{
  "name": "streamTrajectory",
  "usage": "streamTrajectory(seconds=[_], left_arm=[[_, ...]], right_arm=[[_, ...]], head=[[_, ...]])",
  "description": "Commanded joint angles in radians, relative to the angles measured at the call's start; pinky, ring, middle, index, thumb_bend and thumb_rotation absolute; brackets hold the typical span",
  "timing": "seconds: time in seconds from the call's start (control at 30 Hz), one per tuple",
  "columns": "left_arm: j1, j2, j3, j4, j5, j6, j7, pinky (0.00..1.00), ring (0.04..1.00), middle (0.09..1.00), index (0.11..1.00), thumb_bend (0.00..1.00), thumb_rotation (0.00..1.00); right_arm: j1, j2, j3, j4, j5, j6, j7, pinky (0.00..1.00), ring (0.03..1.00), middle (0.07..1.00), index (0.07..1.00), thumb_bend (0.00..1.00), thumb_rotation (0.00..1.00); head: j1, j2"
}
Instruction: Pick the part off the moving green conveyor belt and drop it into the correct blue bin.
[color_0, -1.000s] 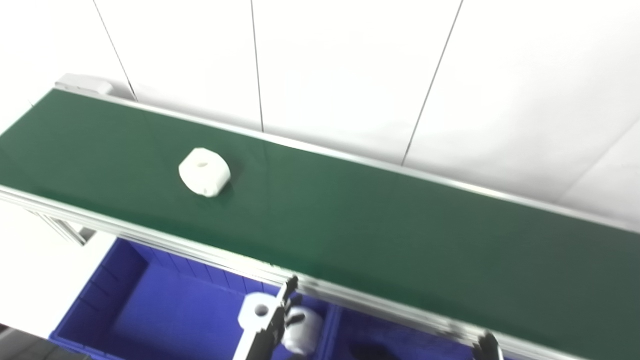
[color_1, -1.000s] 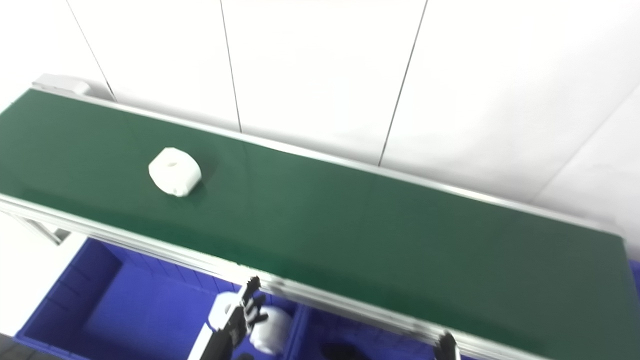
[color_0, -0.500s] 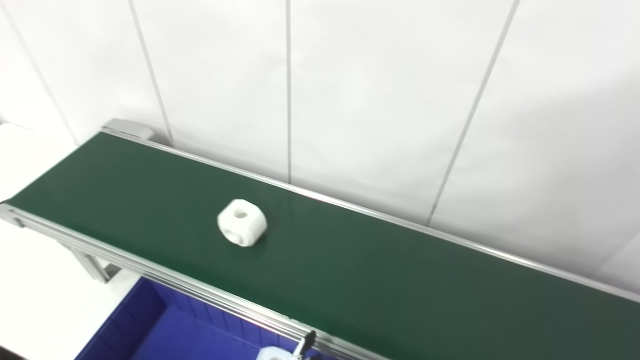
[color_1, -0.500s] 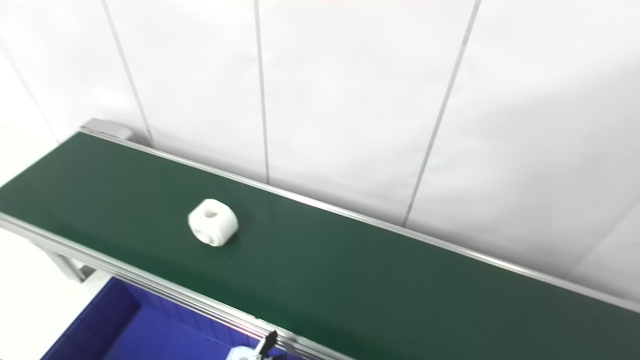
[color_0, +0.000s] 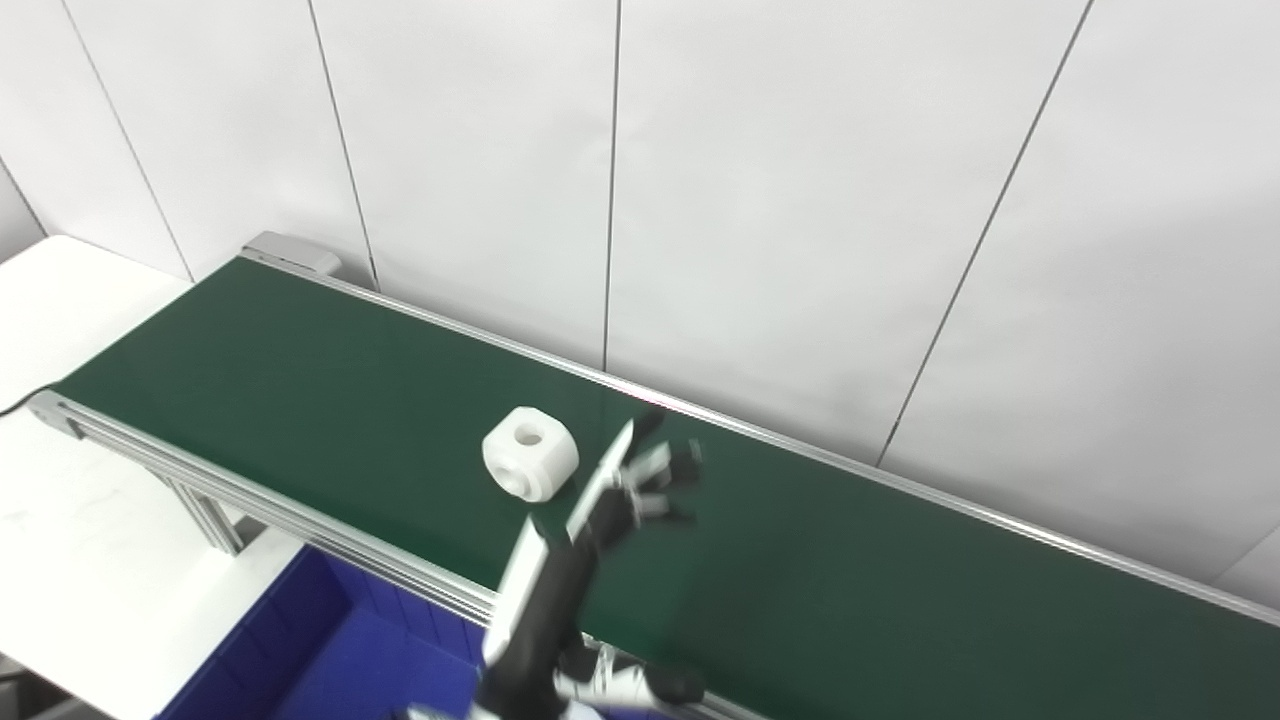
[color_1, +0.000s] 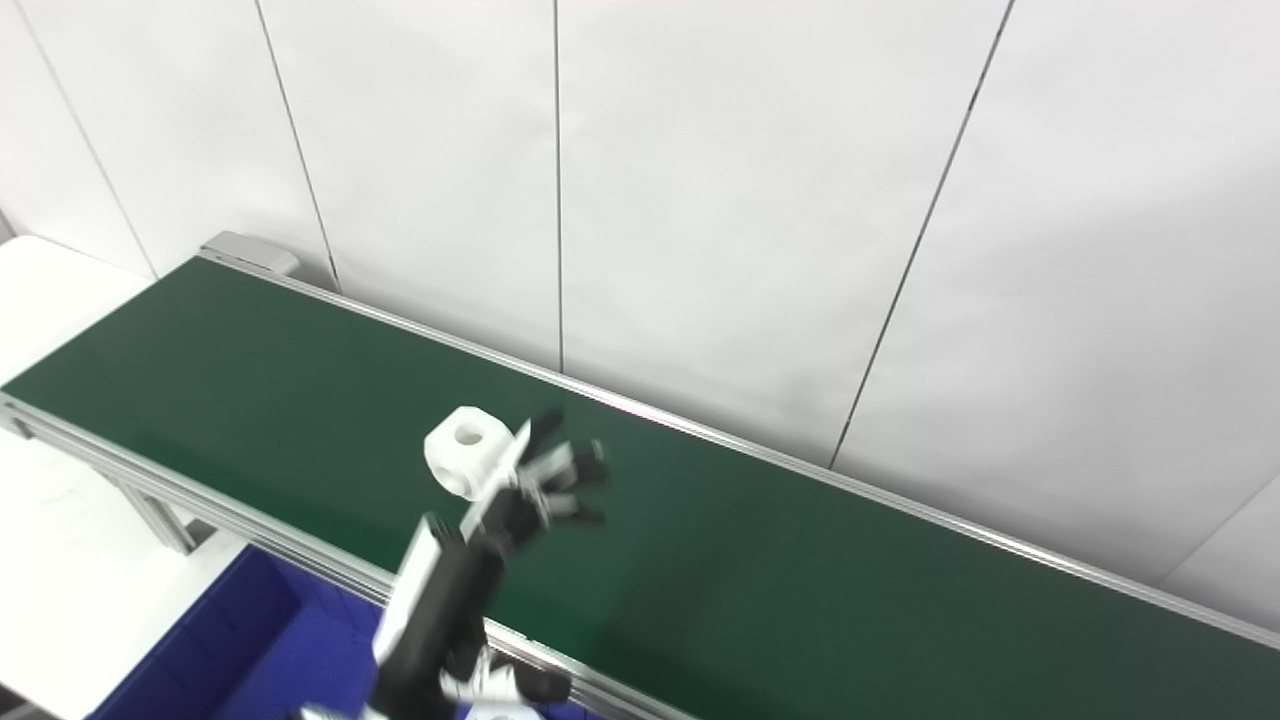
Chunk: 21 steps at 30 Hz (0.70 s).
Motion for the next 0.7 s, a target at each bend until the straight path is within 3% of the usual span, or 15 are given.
streamTrajectory(seconds=[0.0, 0.13, 0.27, 0.4, 0.5, 0.67], left_arm=[[-0.082, 0.057, 0.032, -0.053, -0.015, 0.08, -0.067, 0.77, 0.886, 0.909, 0.913, 0.94, 0.45], [-0.173, 0.139, 0.062, -0.08, 0.012, 0.222, -0.165, 0.92, 0.976, 0.991, 0.954, 0.9, 0.36], [-0.273, 0.238, 0.097, -0.048, 0.056, 0.286, -0.245, 0.89, 0.966, 0.99, 0.943, 0.91, 0.35], [-0.38, 0.363, 0.105, 0.032, 0.094, 0.294, -0.332, 0.81, 0.916, 0.966, 0.932, 0.97, 0.26], [-0.447, 0.437, 0.086, 0.089, 0.132, 0.282, -0.381, 0.78, 0.907, 0.967, 0.943, 0.99, 0.26], [-0.553, 0.532, 0.032, 0.206, 0.223, 0.198, -0.428, 0.89, 0.938, 0.954, 0.938, 1.0, 0.27]], right_arm=[[0.019, 0.003, 0.007, -0.06, -0.001, -0.044, -0.003, 1.0, 1.0, 1.0, 1.0, 0.91, 1.0], [0.027, -0.004, 0.012, -0.08, -0.007, -0.033, -0.011, 1.0, 1.0, 1.0, 1.0, 0.9, 1.0], [0.03, -0.004, 0.018, -0.083, -0.005, -0.033, -0.016, 1.0, 1.0, 1.0, 1.0, 0.9, 1.0], [0.028, -0.004, 0.025, -0.081, -0.002, -0.035, -0.017, 1.0, 1.0, 1.0, 1.0, 0.89, 1.0], [0.028, -0.004, 0.027, -0.082, -0.003, -0.031, -0.02, 1.0, 1.0, 1.0, 1.0, 0.89, 1.0], [0.026, 0.0, 0.033, -0.084, -0.009, -0.027, -0.031, 1.0, 1.0, 1.0, 1.0, 0.9, 1.0]], head=[[0.002, 0.015], [0.0, 0.023], [-0.01, 0.032], [-0.016, 0.035], [-0.026, 0.038], [-0.04, 0.043]])
